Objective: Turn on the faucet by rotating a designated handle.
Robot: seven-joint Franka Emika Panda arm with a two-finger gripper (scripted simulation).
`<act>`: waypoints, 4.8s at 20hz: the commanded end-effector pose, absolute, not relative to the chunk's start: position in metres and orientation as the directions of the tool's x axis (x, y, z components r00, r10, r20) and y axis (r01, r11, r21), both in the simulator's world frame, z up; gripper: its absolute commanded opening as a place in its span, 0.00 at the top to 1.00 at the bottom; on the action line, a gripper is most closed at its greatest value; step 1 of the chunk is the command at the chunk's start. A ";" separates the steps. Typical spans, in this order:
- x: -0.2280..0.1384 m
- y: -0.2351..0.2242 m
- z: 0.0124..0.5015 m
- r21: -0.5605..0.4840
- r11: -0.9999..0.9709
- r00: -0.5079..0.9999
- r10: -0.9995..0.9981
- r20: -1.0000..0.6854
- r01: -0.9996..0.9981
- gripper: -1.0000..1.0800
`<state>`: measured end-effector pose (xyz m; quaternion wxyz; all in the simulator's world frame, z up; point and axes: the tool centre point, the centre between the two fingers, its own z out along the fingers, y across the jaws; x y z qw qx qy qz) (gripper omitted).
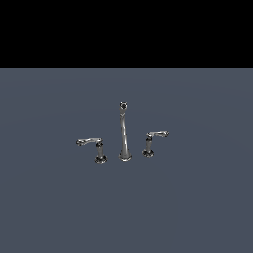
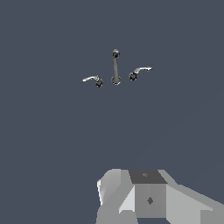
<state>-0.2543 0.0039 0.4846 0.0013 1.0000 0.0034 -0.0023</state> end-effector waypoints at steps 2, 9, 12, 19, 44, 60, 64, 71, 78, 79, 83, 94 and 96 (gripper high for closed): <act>-0.254 0.004 0.484 0.003 -1.000 1.000 0.006 -0.005 0.006 1.00; -0.246 0.007 0.472 0.002 -0.999 0.999 -0.036 -0.004 -0.036 1.00; -0.238 0.009 0.461 0.002 -0.997 0.997 -0.074 -0.004 -0.074 1.00; -0.209 0.014 0.423 0.001 -0.978 0.978 -0.207 -0.004 -0.207 1.00; -0.074 -0.016 0.240 -0.001 -0.665 0.665 -0.747 -0.004 -0.747 1.00; -0.008 -0.078 0.130 0.001 -0.330 0.330 -0.944 0.001 -0.944 1.00; 0.002 -0.092 0.110 0.001 -0.261 0.261 -0.965 0.002 -0.965 1.00; 0.011 -0.108 0.089 0.001 -0.185 0.185 -0.983 0.002 -0.983 1.00; 0.013 -0.112 0.086 0.000 -0.169 0.169 -0.986 0.001 -0.986 1.00; 0.013 -0.112 0.086 0.000 -0.169 0.169 -0.986 0.001 -0.986 1.00; 0.002 -0.118 0.086 0.001 -0.170 0.170 -0.986 0.001 -0.986 1.00; -0.019 -0.128 0.086 -0.010 -0.180 0.180 -0.984 0.001 -0.984 1.00; -0.026 -0.128 0.086 -0.009 -0.178 0.178 -0.984 0.001 -0.984 1.00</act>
